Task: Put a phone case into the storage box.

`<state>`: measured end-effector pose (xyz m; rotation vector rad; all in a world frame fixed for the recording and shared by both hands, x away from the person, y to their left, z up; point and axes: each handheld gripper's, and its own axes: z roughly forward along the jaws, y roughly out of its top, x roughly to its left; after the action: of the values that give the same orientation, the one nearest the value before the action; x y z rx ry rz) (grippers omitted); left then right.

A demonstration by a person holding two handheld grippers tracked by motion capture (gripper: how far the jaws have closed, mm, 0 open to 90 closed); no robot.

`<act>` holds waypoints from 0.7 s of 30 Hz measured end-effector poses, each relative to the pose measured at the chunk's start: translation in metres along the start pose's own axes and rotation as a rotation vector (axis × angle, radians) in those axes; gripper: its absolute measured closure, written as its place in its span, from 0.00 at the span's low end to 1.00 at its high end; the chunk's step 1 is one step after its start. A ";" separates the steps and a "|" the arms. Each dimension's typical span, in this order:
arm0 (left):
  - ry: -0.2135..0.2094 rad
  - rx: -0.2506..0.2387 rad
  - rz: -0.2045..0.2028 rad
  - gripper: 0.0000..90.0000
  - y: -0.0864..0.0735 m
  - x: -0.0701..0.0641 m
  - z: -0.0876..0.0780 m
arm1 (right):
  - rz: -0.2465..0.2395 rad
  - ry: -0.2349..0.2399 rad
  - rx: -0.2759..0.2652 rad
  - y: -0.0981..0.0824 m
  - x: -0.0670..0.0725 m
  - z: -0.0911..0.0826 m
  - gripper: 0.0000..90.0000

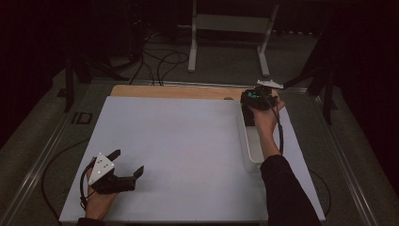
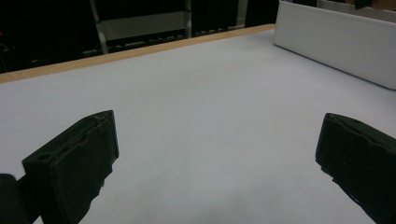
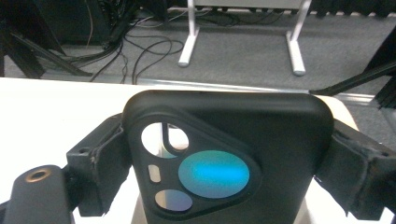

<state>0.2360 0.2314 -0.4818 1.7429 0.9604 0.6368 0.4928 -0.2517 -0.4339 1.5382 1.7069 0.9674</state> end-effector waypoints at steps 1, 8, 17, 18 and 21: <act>-0.001 0.002 -0.002 0.00 0.000 0.000 0.000 | 0.007 0.008 0.011 0.001 -0.001 0.001 0.10; 0.011 -0.008 -0.011 0.00 0.001 0.001 -0.002 | 0.004 0.027 0.015 0.008 -0.002 0.001 0.08; 0.012 -0.007 -0.008 0.00 0.001 0.001 -0.001 | -0.017 0.031 -0.034 0.013 -0.005 -0.008 0.08; 0.012 -0.007 -0.007 0.00 0.001 0.001 -0.001 | -0.017 0.030 -0.038 0.013 -0.005 -0.010 0.08; 0.015 -0.005 -0.005 0.00 0.001 0.001 -0.001 | -0.018 0.039 -0.036 0.014 -0.006 -0.013 0.09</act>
<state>0.2359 0.2324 -0.4806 1.7330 0.9728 0.6490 0.4897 -0.2581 -0.4151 1.4875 1.7179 1.0199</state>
